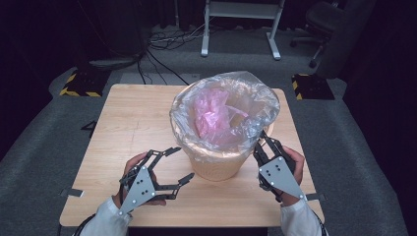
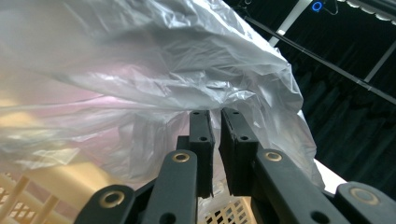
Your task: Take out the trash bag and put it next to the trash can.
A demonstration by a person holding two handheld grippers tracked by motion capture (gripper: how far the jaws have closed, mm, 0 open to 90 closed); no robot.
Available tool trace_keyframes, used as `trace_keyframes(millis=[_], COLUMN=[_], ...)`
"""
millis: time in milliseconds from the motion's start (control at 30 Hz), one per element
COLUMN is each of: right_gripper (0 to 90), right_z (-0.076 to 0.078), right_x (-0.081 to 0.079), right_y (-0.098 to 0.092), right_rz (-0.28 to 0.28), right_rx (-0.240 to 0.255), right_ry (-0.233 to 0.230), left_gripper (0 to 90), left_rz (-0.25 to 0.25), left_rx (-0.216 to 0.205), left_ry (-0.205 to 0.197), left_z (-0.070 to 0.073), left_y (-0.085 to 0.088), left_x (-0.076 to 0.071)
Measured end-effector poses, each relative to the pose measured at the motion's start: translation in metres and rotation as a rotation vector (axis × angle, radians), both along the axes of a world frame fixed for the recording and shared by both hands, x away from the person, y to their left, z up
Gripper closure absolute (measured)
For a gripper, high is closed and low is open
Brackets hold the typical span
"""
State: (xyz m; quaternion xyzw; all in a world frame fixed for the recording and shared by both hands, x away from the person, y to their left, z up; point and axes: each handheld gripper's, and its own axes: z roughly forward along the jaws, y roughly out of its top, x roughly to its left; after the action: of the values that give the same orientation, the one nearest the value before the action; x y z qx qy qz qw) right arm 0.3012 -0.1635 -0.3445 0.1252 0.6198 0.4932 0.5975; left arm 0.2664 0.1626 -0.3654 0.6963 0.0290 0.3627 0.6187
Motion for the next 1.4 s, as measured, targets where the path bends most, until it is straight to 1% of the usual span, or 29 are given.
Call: trace_keyframes(millis=[33, 133, 167, 200, 267, 300, 367, 433, 467, 500, 533, 567, 600, 633, 667, 733, 767, 800, 833, 867, 900, 933, 967, 1033, 1100, 1167, 1300, 1333, 1400], right_gripper=[83.9, 83.1, 83.0, 82.4, 81.1, 80.2, 76.5, 72.8, 68.3, 68.3, 64.3, 64.3, 58.7, 58.7, 54.4, 54.4, 54.4, 53.2, 53.2, 52.9, 52.9, 53.6, 53.6, 54.3, 55.4, 56.8, 57.5, 58.0, 58.2], right_z=[0.0, 0.0, 0.0, 0.0, 0.0, 0.0, 0.0, 0.001, 0.001, 0.001, 0.0, 0.0, 0.001, 0.001, 0.0, -0.002, -0.002, -0.003, -0.003, -0.004, -0.004, -0.006, -0.006, -0.007, -0.006, -0.006, -0.006, -0.006, -0.006], right_x=[0.0, 0.004, 0.005, 0.006, 0.007, 0.007, 0.006, 0.005, 0.002, 0.002, -0.001, -0.001, -0.004, -0.004, -0.006, -0.008, -0.008, -0.01, -0.01, -0.011, -0.011, -0.01, -0.01, -0.009, -0.008, -0.007, -0.005, -0.004, -0.003], right_y=[0.0, 0.003, 0.004, 0.004, 0.005, 0.005, 0.004, 0.003, 0.003, 0.003, 0.004, 0.004, 0.003, 0.003, 0.002, 0.001, 0.001, -0.002, -0.002, -0.005, -0.005, -0.008, -0.008, -0.01, -0.012, -0.014, -0.015, -0.016, -0.017], right_rz=[0.0, -0.004, -0.001, -0.004, -0.007, -0.009, -0.016, -0.016, -0.023, -0.023, -0.023, -0.023, -0.017, -0.017, -0.021, -0.022, -0.022, -0.025, -0.025, -0.029, -0.029, -0.033, -0.033, -0.038, -0.048, -0.052, -0.056, -0.067, -0.068], right_rx=[0.0, -0.003, -0.001, -0.002, 0.004, 0.01, 0.017, 0.023, 0.033, 0.033, 0.037, 0.037, 0.038, 0.038, 0.037, 0.038, 0.038, 0.048, 0.048, 0.06, 0.06, 0.077, 0.077, 0.093, 0.095, 0.096, 0.09, 0.085, 0.086], right_ry=[0.0, 0.002, 0.004, 0.004, 0.004, 0.003, -0.001, -0.001, -0.012, -0.012, -0.016, -0.016, -0.016, -0.016, -0.009, -0.02, -0.02, -0.026, -0.026, -0.024, -0.024, -0.023, -0.023, -0.018, -0.008, 0.0, 0.002, 0.0, 0.003], left_gripper=[28.8, 28.8, 28.8, 29.1, 29.6, 29.7, 33.5, 36.2, 42.2, 43.3, 47.1, 47.1, 54.7, 54.7, 64.2, 78.3, 78.3, 87.1, 89.1, 89.4, 89.5, 89.6, 89.6, 89.6, 89.7, 89.7, 89.7, 89.7, 89.7], left_rz=[-0.01, 0.015, 0.02, 0.018, 0.05, 0.052, 0.059, 0.075, 0.087, 0.087, 0.084, 0.085, 0.097, 0.097, 0.067, 0.073, 0.078, 0.049, 0.049, 0.052, 0.052, 0.042, 0.052, 0.049, 0.073, 0.084, 0.127, 0.144, 0.153], left_rx=[-0.003, 0.011, 0.005, 0.002, 0.015, 0.013, 0.022, 0.038, 0.04, 0.04, 0.041, 0.054, 0.062, 0.066, 0.081, 0.078, 0.082, 0.072, 0.072, 0.056, 0.056, 0.042, 0.019, -0.023, -0.047, -0.062, -0.072, -0.071, -0.072], left_ry=[-0.003, -0.034, -0.04, -0.039, -0.035, -0.037, -0.024, -0.033, -0.024, -0.024, -0.019, -0.018, -0.017, -0.016, -0.004, -0.01, -0.016, -0.009, -0.009, -0.017, -0.017, -0.014, -0.025, -0.018, -0.03, -0.022, -0.011, -0.004, 0.006], left_z=[0.003, 0.012, 0.014, 0.016, 0.021, 0.023, 0.025, 0.027, 0.029, 0.029, 0.03, 0.031, 0.031, 0.031, 0.032, 0.032, 0.032, 0.032, 0.032, 0.032, 0.032, 0.033, 0.034, 0.038, 0.04, 0.041, 0.037, 0.032, 0.029], left_y=[-0.003, -0.015, -0.019, -0.024, -0.035, -0.041, -0.049, -0.057, -0.063, -0.063, -0.065, -0.066, -0.068, -0.069, -0.07, -0.07, -0.07, -0.068, -0.068, -0.064, -0.064, -0.061, -0.058, -0.049, -0.041, -0.031, -0.013, -0.003, 0.002], left_x=[-0.001, -0.003, -0.004, -0.003, -0.001, 0.001, 0.004, 0.005, 0.006, 0.006, 0.006, 0.007, 0.008, 0.009, 0.011, 0.01, 0.01, 0.011, 0.011, 0.011, 0.011, 0.01, 0.01, 0.009, 0.009, 0.01, 0.015, 0.018, 0.02])
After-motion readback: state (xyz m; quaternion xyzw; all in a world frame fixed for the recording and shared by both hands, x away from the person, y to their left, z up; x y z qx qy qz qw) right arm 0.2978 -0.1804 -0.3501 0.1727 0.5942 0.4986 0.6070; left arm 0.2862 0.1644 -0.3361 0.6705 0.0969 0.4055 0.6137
